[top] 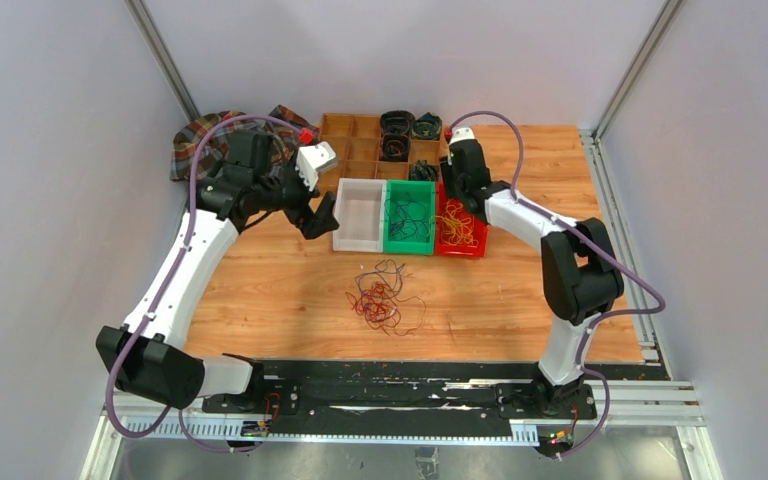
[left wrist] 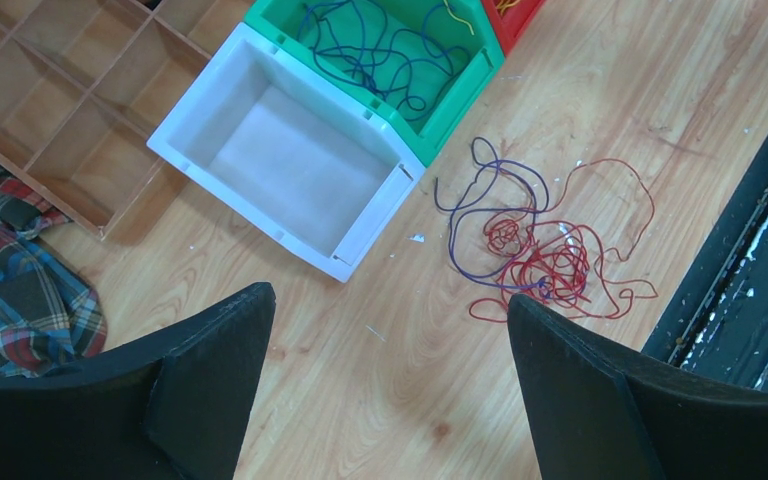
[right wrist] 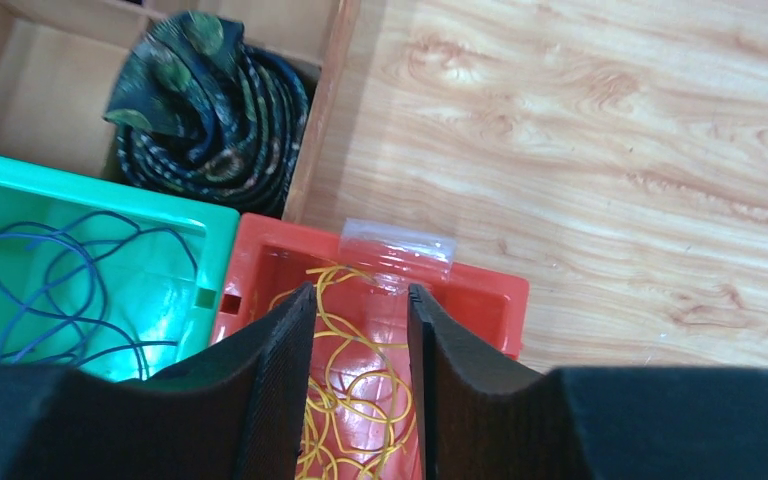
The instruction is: Untangle the cables
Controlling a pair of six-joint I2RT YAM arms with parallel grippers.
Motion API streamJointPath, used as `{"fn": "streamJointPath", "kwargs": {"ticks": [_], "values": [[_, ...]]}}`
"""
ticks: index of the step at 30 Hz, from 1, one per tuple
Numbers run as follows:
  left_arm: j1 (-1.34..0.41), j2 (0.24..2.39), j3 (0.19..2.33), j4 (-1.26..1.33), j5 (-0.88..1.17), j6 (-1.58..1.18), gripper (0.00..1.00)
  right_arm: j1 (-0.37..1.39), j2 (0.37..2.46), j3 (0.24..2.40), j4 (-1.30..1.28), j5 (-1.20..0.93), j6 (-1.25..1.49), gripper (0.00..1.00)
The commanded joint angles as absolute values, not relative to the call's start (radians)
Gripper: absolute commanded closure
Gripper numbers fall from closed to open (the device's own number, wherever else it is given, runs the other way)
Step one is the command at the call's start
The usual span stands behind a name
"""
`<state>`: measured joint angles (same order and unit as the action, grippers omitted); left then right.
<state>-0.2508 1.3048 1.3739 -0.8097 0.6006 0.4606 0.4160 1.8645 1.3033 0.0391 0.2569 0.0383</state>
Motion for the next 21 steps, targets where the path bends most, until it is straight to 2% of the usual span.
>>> {"fn": "streamJointPath", "kwargs": {"ticks": [1, 8, 13, 17, 21], "values": [[-0.242, 1.271, 1.387, -0.810, 0.615, 0.462, 0.09, 0.407, 1.792, 1.336, 0.056, 0.227, 0.015, 0.60], [-0.242, 1.264, 1.385, -0.815, 0.611, 0.466, 0.09, 0.406, 1.672, 1.289, 0.072, 0.135, 0.024, 0.55], [-0.242, 1.264, 1.389, -0.815, 0.613, 0.464, 0.09, 0.409, 1.545, 1.131, 0.164, -0.235, -0.093, 0.58], [-0.242, 1.264, 1.390, -0.815, 0.615, 0.459, 0.09, 0.428, 1.501, 1.079, 0.077, -0.375, -0.235, 0.58], [-0.242, 1.260, 1.392, -0.815, 0.615, 0.458, 0.09, 0.435, 1.534, 1.099, -0.100, -0.367, -0.352, 0.58]]}}
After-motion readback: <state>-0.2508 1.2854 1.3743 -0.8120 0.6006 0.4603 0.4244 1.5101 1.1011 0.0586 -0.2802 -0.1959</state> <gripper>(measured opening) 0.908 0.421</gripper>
